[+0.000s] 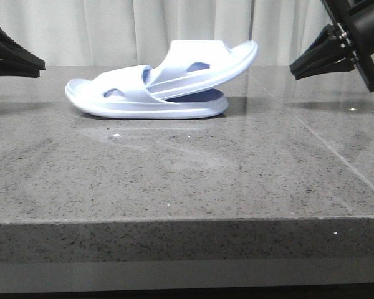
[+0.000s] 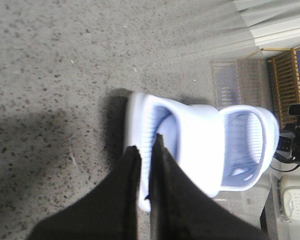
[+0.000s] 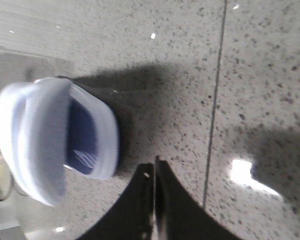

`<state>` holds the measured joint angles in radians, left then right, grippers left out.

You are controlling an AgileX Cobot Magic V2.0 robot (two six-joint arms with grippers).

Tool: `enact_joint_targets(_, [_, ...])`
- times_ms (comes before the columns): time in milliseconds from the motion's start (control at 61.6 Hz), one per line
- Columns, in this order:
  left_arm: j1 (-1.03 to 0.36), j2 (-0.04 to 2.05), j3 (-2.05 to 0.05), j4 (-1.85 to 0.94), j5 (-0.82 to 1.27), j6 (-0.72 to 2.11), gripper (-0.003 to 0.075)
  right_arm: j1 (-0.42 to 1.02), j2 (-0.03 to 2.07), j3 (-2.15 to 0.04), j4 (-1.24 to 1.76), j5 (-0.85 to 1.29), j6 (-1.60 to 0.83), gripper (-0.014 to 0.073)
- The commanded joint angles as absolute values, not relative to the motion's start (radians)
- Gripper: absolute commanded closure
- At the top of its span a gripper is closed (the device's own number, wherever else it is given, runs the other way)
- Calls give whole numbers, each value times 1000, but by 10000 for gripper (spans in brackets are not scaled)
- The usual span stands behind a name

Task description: Insert blue slippers together front up

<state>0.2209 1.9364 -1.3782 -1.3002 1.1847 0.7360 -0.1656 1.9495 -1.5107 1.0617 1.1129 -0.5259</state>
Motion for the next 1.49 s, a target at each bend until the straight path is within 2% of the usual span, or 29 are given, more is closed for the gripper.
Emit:
enact_joint_targets(0, [221, 1858, -1400, -1344, 1270, 733, 741, -170, 1857, -1533, 1046, 1110, -534, 711])
enact_joint_targets(243, [221, 1791, -1398, -1296, 1245, 750, 741, -162, 1741, -1532, 803, 1055, -534, 701])
enact_joint_targets(600, [189, 1438, -1201, -1023, 774, 759, 741, -5, 1469, -1459, 367, 849, -350, 701])
enact_joint_targets(909, [189, 1109, -961, -1003, 488, 835, 741, 73, 1216, -1188, 310, 570, -345, 701])
enact_joint_targets(1120, [175, 977, -849, -965, 443, 837, 741, 81, 1023, -986, 310, 383, -319, 701])
enact_joint_targets(1477, [-59, 708, -625, -899, 244, 837, 741, 176, 706, -809, 330, 281, -316, 701])
